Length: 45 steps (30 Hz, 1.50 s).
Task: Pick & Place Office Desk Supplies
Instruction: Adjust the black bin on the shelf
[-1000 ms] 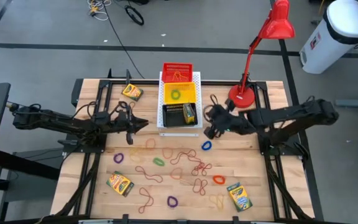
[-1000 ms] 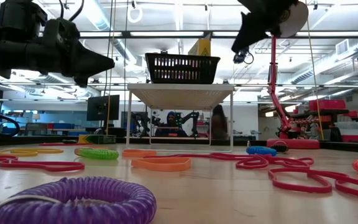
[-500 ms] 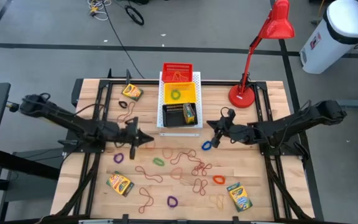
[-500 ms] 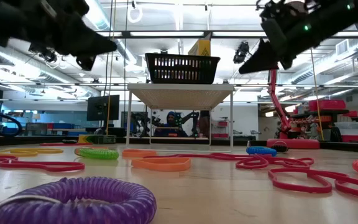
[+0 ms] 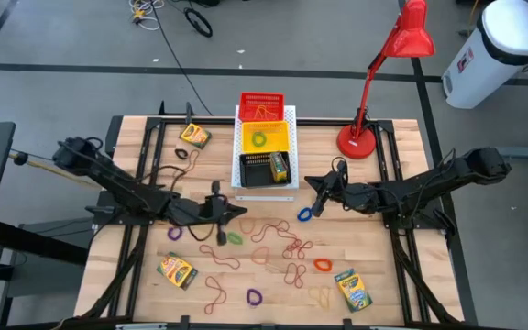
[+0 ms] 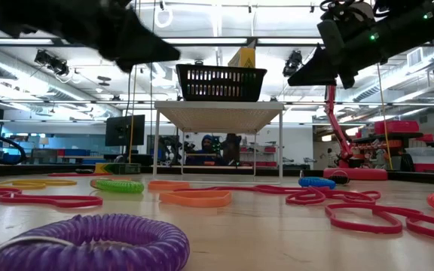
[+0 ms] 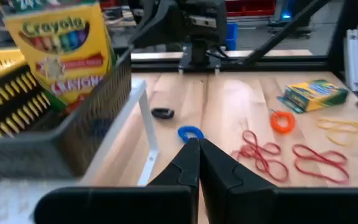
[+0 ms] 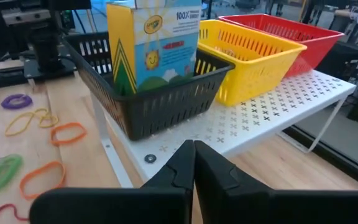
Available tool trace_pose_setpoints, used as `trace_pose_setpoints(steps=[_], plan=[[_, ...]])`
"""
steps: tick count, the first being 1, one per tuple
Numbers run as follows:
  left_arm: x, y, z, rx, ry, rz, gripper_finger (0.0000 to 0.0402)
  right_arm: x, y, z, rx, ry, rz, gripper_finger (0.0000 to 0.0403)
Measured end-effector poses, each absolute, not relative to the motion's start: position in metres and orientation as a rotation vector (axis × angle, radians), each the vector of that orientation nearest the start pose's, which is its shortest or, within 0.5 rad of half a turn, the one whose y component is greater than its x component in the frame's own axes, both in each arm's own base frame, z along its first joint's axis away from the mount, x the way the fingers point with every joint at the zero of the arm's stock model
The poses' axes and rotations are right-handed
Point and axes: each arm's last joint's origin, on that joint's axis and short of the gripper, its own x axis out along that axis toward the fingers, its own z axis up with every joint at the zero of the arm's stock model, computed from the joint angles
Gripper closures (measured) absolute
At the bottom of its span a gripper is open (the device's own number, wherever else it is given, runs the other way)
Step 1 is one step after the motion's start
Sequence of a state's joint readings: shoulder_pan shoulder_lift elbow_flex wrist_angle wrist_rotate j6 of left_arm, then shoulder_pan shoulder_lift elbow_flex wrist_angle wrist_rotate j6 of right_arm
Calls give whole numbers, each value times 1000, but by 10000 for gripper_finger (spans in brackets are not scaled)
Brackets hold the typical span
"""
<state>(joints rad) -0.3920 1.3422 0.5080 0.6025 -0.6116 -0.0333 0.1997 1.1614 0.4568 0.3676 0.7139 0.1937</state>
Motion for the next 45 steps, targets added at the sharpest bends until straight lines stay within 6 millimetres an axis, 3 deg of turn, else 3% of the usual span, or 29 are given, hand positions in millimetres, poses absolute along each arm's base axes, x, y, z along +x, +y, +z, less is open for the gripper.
trace_pose_setpoints(steps=[7,17,45], plan=[[253,-76,199,146,208,405,395,224,26,203,39,253,-535,389],[258,-59,199,140,219,452,394,225,26,203,42,253,-533,391],[256,-56,198,181,234,543,394,225,26,203,42,253,-530,391]])
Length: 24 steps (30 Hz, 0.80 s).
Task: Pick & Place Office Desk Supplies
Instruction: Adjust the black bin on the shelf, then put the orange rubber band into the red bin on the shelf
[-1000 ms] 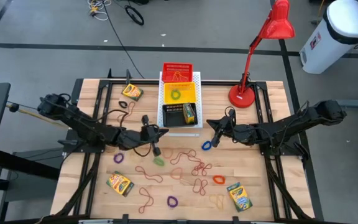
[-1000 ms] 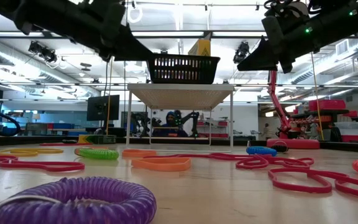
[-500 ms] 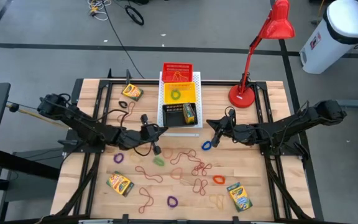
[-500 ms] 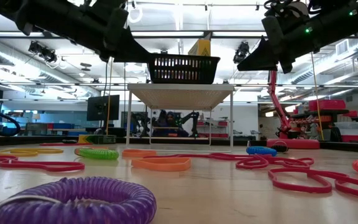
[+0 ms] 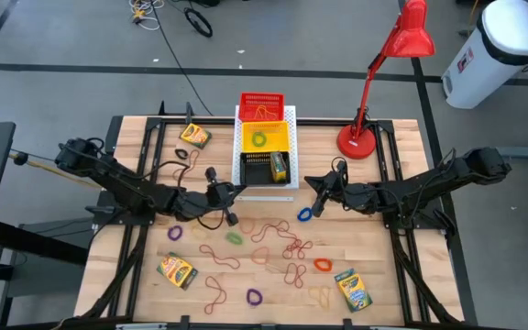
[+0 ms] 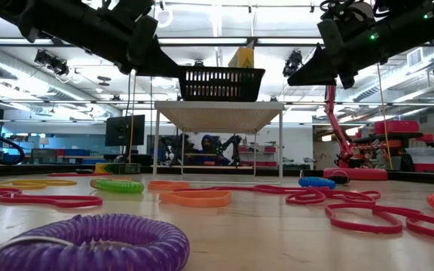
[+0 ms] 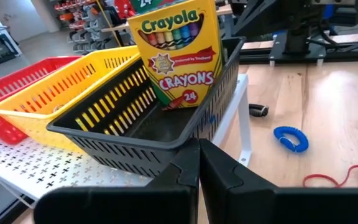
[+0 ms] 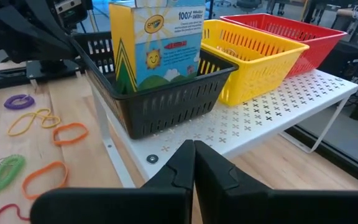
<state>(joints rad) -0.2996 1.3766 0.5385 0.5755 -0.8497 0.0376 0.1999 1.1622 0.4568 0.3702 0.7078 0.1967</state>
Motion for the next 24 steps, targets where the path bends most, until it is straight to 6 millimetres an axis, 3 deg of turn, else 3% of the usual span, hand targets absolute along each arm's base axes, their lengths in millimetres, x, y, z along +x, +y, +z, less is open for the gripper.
trace_pose_setpoints(steps=[8,14,17,21,24], plan=[[252,-62,201,201,236,522,394,225,27,203,53,256,-505,391],[240,-76,204,209,268,453,394,225,27,203,200,219,-518,391],[231,-90,203,244,309,348,394,225,28,203,254,210,-498,391],[219,-110,193,277,396,163,394,224,38,198,140,282,-358,393],[211,-119,185,200,470,67,393,218,50,189,108,315,-308,398]])
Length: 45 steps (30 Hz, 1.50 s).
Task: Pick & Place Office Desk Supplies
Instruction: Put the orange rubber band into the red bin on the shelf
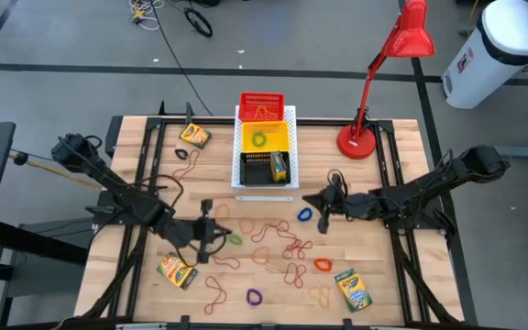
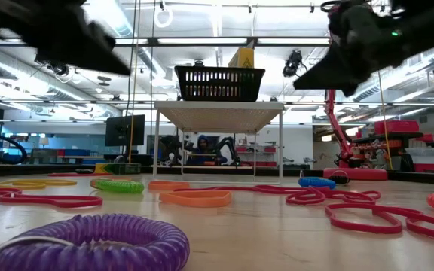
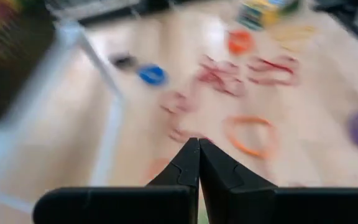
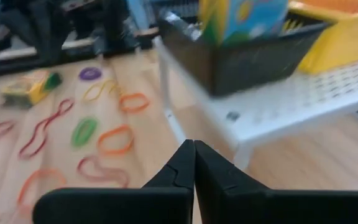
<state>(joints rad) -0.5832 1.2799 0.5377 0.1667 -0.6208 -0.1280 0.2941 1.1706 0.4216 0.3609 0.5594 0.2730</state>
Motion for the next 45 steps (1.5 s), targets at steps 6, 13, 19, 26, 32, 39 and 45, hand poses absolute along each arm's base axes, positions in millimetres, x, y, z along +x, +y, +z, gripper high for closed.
trace_pose_setpoints(steps=[6,13,19,26,32,39,45], plan=[[200,-112,167,79,659,149,354,198,68,171,105,272,-298,396],[200,-89,152,26,837,254,286,179,72,156,133,183,-302,396],[213,-79,132,67,927,248,277,172,71,151,153,151,-305,396],[220,-66,119,58,988,300,278,171,71,150,151,152,-307,396],[221,-65,118,28,1015,247,337,172,71,151,155,148,-306,396],[220,-68,133,60,1041,167,396,172,71,151,155,148,-306,396],[210,-60,195,137,929,268,397,172,71,151,155,148,-305,396]])
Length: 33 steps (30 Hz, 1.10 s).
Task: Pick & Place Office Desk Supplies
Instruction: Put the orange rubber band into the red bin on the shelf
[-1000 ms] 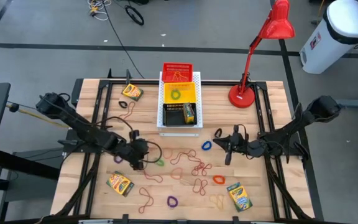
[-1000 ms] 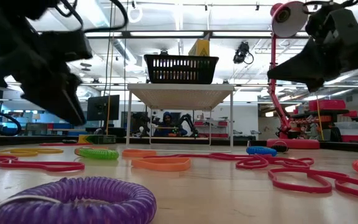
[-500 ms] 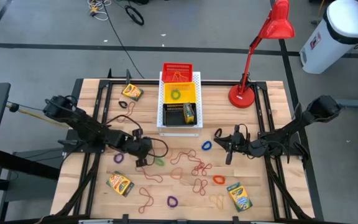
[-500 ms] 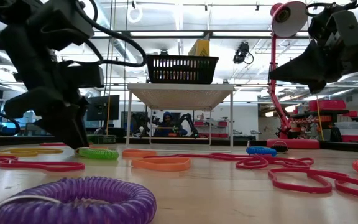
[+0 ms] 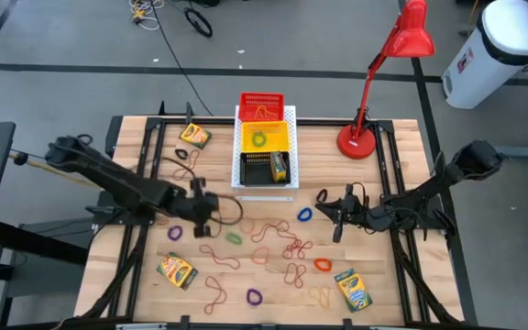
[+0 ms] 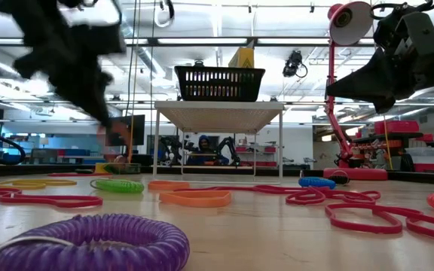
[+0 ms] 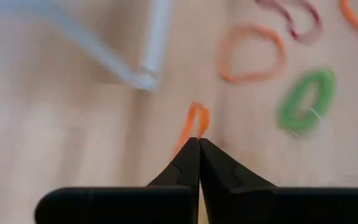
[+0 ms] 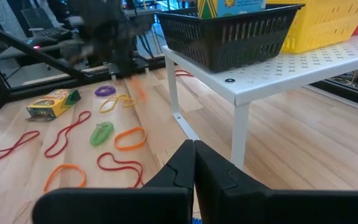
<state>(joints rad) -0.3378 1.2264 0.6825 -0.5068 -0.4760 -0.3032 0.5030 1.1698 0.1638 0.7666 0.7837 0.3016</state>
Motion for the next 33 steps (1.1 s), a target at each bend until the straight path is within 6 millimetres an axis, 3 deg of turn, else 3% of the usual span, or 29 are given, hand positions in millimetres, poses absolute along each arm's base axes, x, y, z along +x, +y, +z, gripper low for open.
trace_pose_setpoints(steps=[8,15,18,22,27,33], plan=[[183,-18,283,174,636,504,397,172,71,151,151,148,-306,396],[197,50,368,205,472,628,397,172,71,151,156,143,-305,396],[212,86,390,159,441,617,397,172,71,151,154,143,-305,396],[239,135,394,93,469,601,397,172,71,151,143,145,-304,396],[272,188,366,23,575,589,397,172,71,151,130,147,-303,396],[293,235,334,-18,626,584,397,172,71,151,112,150,-302,396]])
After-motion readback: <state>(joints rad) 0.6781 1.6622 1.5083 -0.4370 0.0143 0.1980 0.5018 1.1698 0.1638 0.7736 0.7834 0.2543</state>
